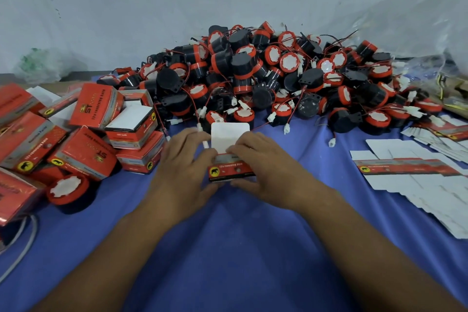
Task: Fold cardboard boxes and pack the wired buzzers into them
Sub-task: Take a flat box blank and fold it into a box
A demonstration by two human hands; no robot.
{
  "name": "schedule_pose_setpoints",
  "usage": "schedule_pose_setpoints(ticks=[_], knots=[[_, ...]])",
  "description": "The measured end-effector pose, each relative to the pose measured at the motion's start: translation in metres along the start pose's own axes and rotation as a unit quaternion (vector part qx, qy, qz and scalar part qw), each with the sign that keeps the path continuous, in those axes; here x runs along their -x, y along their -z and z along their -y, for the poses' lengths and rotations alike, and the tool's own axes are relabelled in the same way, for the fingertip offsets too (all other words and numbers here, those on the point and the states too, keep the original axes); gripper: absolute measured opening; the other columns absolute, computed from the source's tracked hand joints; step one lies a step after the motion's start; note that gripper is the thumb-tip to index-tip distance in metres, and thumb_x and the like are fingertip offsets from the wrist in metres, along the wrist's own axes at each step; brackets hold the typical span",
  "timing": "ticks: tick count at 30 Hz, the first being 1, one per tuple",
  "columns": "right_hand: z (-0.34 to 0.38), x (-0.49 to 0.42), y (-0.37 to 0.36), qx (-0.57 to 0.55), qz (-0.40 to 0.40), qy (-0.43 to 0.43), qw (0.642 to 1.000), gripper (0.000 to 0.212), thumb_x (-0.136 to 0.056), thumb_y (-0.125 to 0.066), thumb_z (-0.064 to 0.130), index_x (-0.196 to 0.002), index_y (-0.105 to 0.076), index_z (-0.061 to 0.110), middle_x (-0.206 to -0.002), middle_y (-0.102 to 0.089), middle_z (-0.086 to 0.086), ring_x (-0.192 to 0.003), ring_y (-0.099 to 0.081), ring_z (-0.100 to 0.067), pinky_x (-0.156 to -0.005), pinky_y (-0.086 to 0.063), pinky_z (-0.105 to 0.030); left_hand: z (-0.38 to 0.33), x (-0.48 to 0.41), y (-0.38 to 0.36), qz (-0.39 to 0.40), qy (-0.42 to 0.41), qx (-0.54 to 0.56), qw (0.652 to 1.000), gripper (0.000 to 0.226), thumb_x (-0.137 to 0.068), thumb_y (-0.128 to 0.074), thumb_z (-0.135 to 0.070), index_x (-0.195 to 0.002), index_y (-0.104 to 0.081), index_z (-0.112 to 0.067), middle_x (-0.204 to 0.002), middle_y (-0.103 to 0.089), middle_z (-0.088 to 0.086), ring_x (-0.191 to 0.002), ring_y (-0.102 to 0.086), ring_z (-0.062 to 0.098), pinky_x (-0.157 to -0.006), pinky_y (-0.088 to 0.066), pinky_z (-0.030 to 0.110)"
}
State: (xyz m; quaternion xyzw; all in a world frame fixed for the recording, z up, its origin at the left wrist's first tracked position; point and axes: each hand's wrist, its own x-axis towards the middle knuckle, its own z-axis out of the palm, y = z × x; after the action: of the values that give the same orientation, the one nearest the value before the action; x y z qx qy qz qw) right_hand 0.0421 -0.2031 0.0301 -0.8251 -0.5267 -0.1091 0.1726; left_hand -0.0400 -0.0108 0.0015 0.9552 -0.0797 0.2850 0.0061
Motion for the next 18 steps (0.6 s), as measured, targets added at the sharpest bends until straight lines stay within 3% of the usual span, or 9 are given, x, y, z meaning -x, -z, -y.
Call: schedule_pose_setpoints(ticks=[2,4,5,7,9,12,14,16,18], knots=[[0.0,-0.002,0.001,0.056,0.006,-0.033,0.998,0.052,-0.087,-0.071,0.044,-0.123,-0.057,0.008,-0.138,-0.046,-0.009,-0.123,-0.045,-0.027,-0.108,-0.034,-0.036,-0.003,-0.004,0.002,-0.009,0.012,-0.03,0.999,0.047,-0.072,-0.084,-0.036,-0.1,-0.068,-0.001,-0.122,-0.061,0.022,-0.124,-0.051,0.044,-0.096,-0.047,0.058],[0.001,-0.004,-0.001,0.1,0.018,-0.092,0.991,0.055,-0.087,-0.068,0.052,-0.12,-0.056,0.01,-0.141,-0.043,-0.006,-0.126,-0.042,-0.024,-0.106,-0.03,-0.032,-0.006,-0.007,0.003,-0.011,0.033,-0.054,0.998,0.044,-0.072,-0.086,-0.036,-0.096,-0.068,-0.004,-0.104,-0.062,0.018,-0.101,-0.059,0.039,-0.079,-0.052,0.049],[0.003,-0.006,-0.002,0.111,0.02,-0.119,0.987,0.054,-0.087,-0.066,0.054,-0.119,-0.055,0.012,-0.134,-0.047,-0.005,-0.12,-0.044,-0.023,-0.099,-0.033,-0.031,-0.008,-0.008,0.004,-0.005,0.048,-0.058,0.997,0.045,-0.073,-0.086,-0.037,-0.098,-0.068,-0.005,-0.096,-0.06,0.016,-0.088,-0.059,0.036,-0.069,-0.049,0.043],[0.006,-0.007,-0.003,0.098,0.019,-0.159,0.982,0.049,-0.087,-0.066,0.053,-0.115,-0.054,0.015,-0.12,-0.053,-0.003,-0.107,-0.05,-0.023,-0.079,-0.034,-0.029,-0.01,-0.008,0.003,0.031,0.08,-0.036,0.996,0.049,-0.08,-0.078,-0.043,-0.113,-0.065,-0.01,-0.095,-0.054,0.01,-0.081,-0.057,0.03,-0.062,-0.04,0.035],[0.008,-0.007,-0.005,0.078,0.025,-0.18,0.98,0.045,-0.087,-0.07,0.047,-0.114,-0.053,0.015,-0.116,-0.053,-0.003,-0.1,-0.053,-0.024,-0.07,-0.03,-0.03,-0.008,-0.003,-0.001,0.049,0.107,0.049,0.992,0.053,-0.086,-0.065,-0.054,-0.123,-0.061,-0.017,-0.099,-0.05,0.0,-0.082,-0.053,0.019,-0.064,-0.036,0.025],[0.007,-0.005,-0.01,0.052,0.047,-0.175,0.982,0.049,-0.078,-0.079,0.042,-0.106,-0.052,0.012,-0.114,-0.038,-0.002,-0.084,-0.043,-0.021,-0.068,-0.03,-0.03,-0.006,0.006,-0.001,-0.004,0.135,0.236,0.962,0.042,-0.091,-0.053,-0.061,-0.102,-0.067,-0.023,-0.089,-0.052,-0.006,-0.075,-0.052,0.011,-0.066,-0.037,0.013],[0.001,-0.003,-0.011,0.012,0.075,-0.172,0.982,0.052,-0.074,-0.08,0.052,-0.098,-0.056,0.013,-0.11,-0.03,0.002,-0.075,-0.037,-0.015,-0.065,-0.03,-0.028,-0.003,0.007,-0.004,0.01,0.159,0.321,0.934,0.033,-0.091,-0.056,-0.057,-0.093,-0.063,-0.025,-0.094,-0.052,-0.005,-0.073,-0.055,0.012,-0.067,-0.042,0.015],[-0.006,-0.001,-0.009,-0.059,0.054,-0.171,0.982,0.051,-0.075,-0.069,0.066,-0.083,-0.057,0.017,-0.101,-0.033,0.007,-0.071,-0.039,-0.008,-0.061,-0.032,-0.024,0.0,0.007,-0.008,0.047,0.18,0.382,0.905,0.021,-0.087,-0.061,-0.047,-0.097,-0.059,-0.028,-0.097,-0.054,-0.005,-0.062,-0.052,0.014,-0.061,-0.046,0.027],[-0.011,-0.001,-0.008,-0.12,-0.017,-0.178,0.977,0.048,-0.084,-0.052,0.069,-0.069,-0.052,0.024,-0.088,-0.04,0.011,-0.07,-0.044,-0.004,-0.061,-0.031,-0.019,0.005,0.007,-0.011,0.087,0.186,0.403,0.892,0.024,-0.085,-0.062,-0.052,-0.1,-0.055,-0.035,-0.073,-0.054,-0.005,-0.052,-0.043,0.012,-0.05,-0.04,0.026]])
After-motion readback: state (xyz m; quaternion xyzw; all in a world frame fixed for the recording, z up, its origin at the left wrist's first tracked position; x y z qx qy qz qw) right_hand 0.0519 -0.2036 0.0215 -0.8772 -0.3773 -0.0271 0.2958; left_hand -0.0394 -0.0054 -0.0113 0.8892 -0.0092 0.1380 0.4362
